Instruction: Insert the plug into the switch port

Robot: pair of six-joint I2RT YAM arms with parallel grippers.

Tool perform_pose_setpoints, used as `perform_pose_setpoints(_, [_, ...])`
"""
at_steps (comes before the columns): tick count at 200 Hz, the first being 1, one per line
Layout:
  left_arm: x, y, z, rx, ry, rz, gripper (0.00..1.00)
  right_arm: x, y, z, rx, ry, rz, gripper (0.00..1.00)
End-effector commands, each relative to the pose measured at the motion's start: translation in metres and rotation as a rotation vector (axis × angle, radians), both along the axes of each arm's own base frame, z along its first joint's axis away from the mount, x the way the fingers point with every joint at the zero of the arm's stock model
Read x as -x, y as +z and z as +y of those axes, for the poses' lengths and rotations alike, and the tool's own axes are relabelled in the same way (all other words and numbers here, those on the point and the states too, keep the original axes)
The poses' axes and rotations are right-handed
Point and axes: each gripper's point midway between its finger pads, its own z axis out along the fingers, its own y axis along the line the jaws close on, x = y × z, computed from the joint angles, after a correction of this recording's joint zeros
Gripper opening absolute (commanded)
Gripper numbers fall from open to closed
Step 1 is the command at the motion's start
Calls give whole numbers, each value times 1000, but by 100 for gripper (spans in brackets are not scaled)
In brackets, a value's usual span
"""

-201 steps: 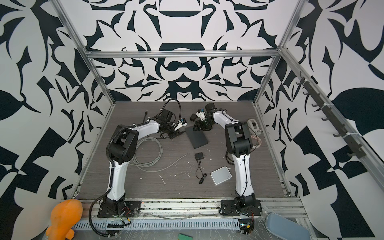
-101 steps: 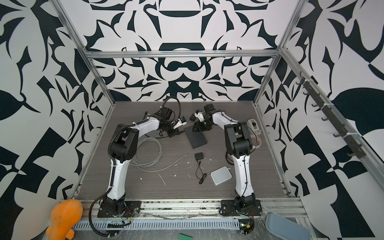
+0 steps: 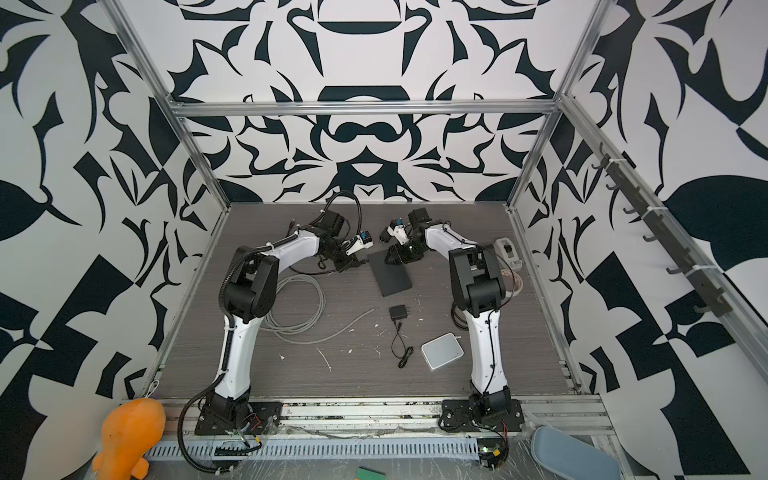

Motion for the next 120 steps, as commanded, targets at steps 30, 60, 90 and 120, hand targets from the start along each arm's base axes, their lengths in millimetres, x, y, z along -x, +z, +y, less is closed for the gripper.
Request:
perform_pose_setpoints(30, [5, 29, -58, 167, -227, -115, 0, 101, -18, 86, -87, 328, 222, 57])
perform_pose_setpoints(60, [5, 26, -69, 171, -237, -100, 0, 109, -22, 96, -89, 363, 218, 57])
perform_pose_setpoints(90, [5, 34, -75, 202, -253, -114, 0, 112, -22, 99, -87, 379, 216, 57])
perform_pose_setpoints(120, [-6, 50, -90, 283, -204, -128, 0, 115, -17, 111, -110, 396, 206, 56])
